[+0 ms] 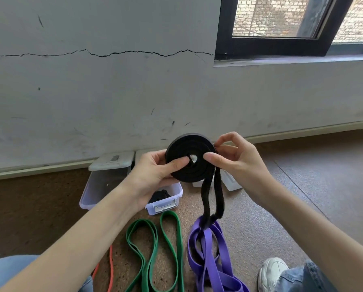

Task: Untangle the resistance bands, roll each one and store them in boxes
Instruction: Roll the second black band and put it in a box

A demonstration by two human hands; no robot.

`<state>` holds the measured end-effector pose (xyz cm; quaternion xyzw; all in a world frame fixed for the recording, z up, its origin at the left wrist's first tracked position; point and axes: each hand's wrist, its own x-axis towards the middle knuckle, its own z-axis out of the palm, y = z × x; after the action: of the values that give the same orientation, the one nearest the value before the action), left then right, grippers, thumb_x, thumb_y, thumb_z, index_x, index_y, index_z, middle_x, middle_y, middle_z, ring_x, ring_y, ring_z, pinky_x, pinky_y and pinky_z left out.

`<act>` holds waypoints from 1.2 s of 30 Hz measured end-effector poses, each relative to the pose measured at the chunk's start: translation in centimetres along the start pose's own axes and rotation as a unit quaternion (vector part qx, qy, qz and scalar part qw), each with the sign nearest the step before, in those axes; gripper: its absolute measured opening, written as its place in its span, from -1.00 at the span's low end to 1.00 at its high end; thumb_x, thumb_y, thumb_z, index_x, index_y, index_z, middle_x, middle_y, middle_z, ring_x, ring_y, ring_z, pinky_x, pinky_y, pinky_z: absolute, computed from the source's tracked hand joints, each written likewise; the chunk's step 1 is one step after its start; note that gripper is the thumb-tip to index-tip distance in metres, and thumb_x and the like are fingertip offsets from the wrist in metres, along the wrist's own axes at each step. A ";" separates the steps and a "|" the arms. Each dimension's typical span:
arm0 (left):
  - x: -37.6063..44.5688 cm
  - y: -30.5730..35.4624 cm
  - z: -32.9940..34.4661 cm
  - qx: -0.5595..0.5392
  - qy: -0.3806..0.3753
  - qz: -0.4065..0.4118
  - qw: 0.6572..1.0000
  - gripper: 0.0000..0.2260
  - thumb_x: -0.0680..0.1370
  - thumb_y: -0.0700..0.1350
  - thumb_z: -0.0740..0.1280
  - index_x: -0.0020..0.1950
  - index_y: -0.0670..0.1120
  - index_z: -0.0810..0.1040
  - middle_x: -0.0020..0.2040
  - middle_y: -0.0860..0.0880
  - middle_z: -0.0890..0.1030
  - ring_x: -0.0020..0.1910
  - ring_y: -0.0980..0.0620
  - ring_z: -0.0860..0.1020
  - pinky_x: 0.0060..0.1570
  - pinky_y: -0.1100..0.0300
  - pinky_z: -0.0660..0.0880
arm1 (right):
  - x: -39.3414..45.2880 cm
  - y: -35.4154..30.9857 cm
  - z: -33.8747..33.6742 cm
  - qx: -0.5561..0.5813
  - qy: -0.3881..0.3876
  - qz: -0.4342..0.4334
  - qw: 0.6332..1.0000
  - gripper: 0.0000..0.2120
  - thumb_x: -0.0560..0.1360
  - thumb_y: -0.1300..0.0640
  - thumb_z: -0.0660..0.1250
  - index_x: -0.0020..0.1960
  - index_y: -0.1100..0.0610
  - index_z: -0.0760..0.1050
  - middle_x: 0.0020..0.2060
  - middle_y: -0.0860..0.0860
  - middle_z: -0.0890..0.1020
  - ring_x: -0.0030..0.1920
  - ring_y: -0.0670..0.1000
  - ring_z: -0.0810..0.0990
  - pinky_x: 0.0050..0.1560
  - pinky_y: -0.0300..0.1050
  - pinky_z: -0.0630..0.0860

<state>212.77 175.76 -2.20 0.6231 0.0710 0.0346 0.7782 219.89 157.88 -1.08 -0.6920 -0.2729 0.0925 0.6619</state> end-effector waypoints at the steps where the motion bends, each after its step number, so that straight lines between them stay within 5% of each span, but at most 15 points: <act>1: 0.0 -0.1 0.0 0.007 -0.006 -0.009 1.000 -0.79 0.25 -0.13 0.47 -0.13 -0.09 0.69 -0.07 -0.13 0.70 -0.05 -0.06 0.67 -0.04 0.11 0.61 | 0.0 0.0 -0.2 0.003 -0.010 0.002 1.000 -0.68 0.24 0.04 0.48 -0.10 0.11 0.45 -0.21 0.09 0.71 -0.18 0.04 0.69 -0.14 -0.21 0.58; 4: 0.1 0.2 -0.6 0.169 -0.040 -0.001 0.985 -0.79 0.33 -0.20 0.50 -0.06 -0.02 0.67 -0.05 -0.09 0.70 0.00 -0.05 0.65 0.09 0.03 0.56 | 0.1 -0.3 -0.9 -0.100 -0.045 -0.010 0.994 -0.73 0.29 0.18 0.52 -0.12 0.09 0.46 -0.26 0.04 0.71 -0.21 0.00 0.69 -0.15 -0.15 0.62; 7: 0.1 0.6 -0.9 0.295 -0.094 0.014 0.951 -0.74 0.38 -0.26 0.48 0.00 0.00 0.64 -0.09 -0.01 0.70 -0.06 0.07 0.66 0.04 0.10 0.58 | -0.2 -0.2 -0.7 -0.285 -0.108 -0.053 0.951 -0.65 0.31 0.18 0.52 -0.21 -0.09 0.36 -0.29 -0.08 0.68 -0.27 -0.14 0.65 -0.17 -0.17 0.60; 10: -0.3 0.1 -0.4 0.388 -0.122 0.046 0.912 -0.87 0.44 -0.21 0.44 -0.03 -0.07 0.63 -0.13 -0.03 0.69 -0.08 0.10 0.64 0.08 0.07 0.54 | -0.6 0.4 0.1 -0.328 -0.128 -0.063 0.934 -0.62 0.32 0.16 0.52 -0.21 -0.13 0.32 -0.27 -0.05 0.68 -0.27 -0.14 0.63 -0.15 -0.14 0.60; 12: -0.5 0.2 -0.5 0.366 -0.099 0.071 0.922 -0.86 0.44 -0.20 0.44 -0.02 -0.13 0.63 -0.11 -0.09 0.68 -0.07 0.03 0.64 0.07 0.01 0.55 | -0.7 0.6 0.4 -0.253 -0.099 -0.052 0.961 -0.66 0.33 0.21 0.51 -0.18 -0.08 0.39 -0.31 -0.12 0.66 -0.28 -0.18 0.62 -0.18 -0.20 0.59; 16: -0.1 1.8 -1.2 0.113 0.013 0.053 0.992 -0.72 0.31 -0.11 0.41 -0.01 -0.11 0.62 -0.15 -0.04 0.70 -0.17 0.05 0.66 -0.12 0.13 0.62 | -0.4 0.7 0.3 -0.009 0.005 0.010 1.000 -0.73 0.35 0.28 0.47 -0.04 0.15 0.44 -0.23 0.03 0.70 -0.18 -0.01 0.67 -0.19 -0.25 0.58; 24: 0.4 0.7 0.2 -0.079 0.103 0.020 0.991 -0.90 0.45 -0.17 0.35 -0.07 -0.14 0.61 -0.22 -0.03 0.70 -0.24 0.06 0.67 -0.15 0.17 0.61 | -0.8 1.6 1.8 0.078 0.003 0.057 0.995 -0.59 0.28 0.03 0.45 0.06 0.11 0.42 -0.05 0.15 0.67 -0.05 0.12 0.67 -0.01 0.01 0.61; 27: 0.2 -0.3 0.6 -0.097 0.081 0.026 0.992 -0.76 0.35 -0.13 0.37 -0.02 -0.16 0.61 -0.14 -0.08 0.71 -0.17 0.03 0.67 -0.12 0.17 0.62 | -1.0 1.9 1.6 0.138 0.005 0.075 0.988 -0.63 0.28 0.09 0.46 0.02 0.11 0.42 -0.06 0.19 0.67 -0.08 0.15 0.65 0.01 0.13 0.57; 29: 0.0 -0.6 0.4 -0.084 0.050 0.007 0.995 -0.74 0.35 -0.16 0.39 0.02 -0.17 0.60 -0.08 -0.10 0.70 -0.11 0.00 0.67 -0.12 0.19 0.62 | -1.0 1.8 0.9 0.130 0.002 0.071 0.989 -0.67 0.31 0.15 0.44 0.03 0.12 0.43 -0.10 0.17 0.68 -0.10 0.14 0.65 -0.06 0.02 0.60; 32: -0.2 0.4 -1.3 0.084 -0.023 -0.021 0.996 -0.74 0.35 -0.20 0.44 0.03 -0.09 0.62 -0.05 -0.08 0.70 -0.03 -0.02 0.66 0.01 0.16 0.59 | -0.7 0.9 -0.4 0.039 -0.044 0.028 0.998 -0.74 0.40 0.32 0.40 0.04 0.10 0.47 -0.15 0.09 0.70 -0.13 0.04 0.69 -0.14 -0.24 0.56; 36: -0.4 0.8 -1.7 0.190 -0.096 -0.030 0.977 -0.79 0.40 -0.14 0.45 0.03 -0.02 0.62 -0.07 -0.06 0.70 -0.05 -0.01 0.67 -0.08 0.17 0.61 | -0.9 0.7 0.0 -0.103 -0.114 -0.012 0.988 -0.68 0.40 0.39 0.40 -0.01 0.03 0.51 -0.19 0.06 0.70 -0.14 0.02 0.69 -0.10 -0.09 0.62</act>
<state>212.11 177.55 -1.77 0.7572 0.0205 -0.0629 0.6498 219.32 157.43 -1.99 -0.7383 -0.3626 0.1341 0.5526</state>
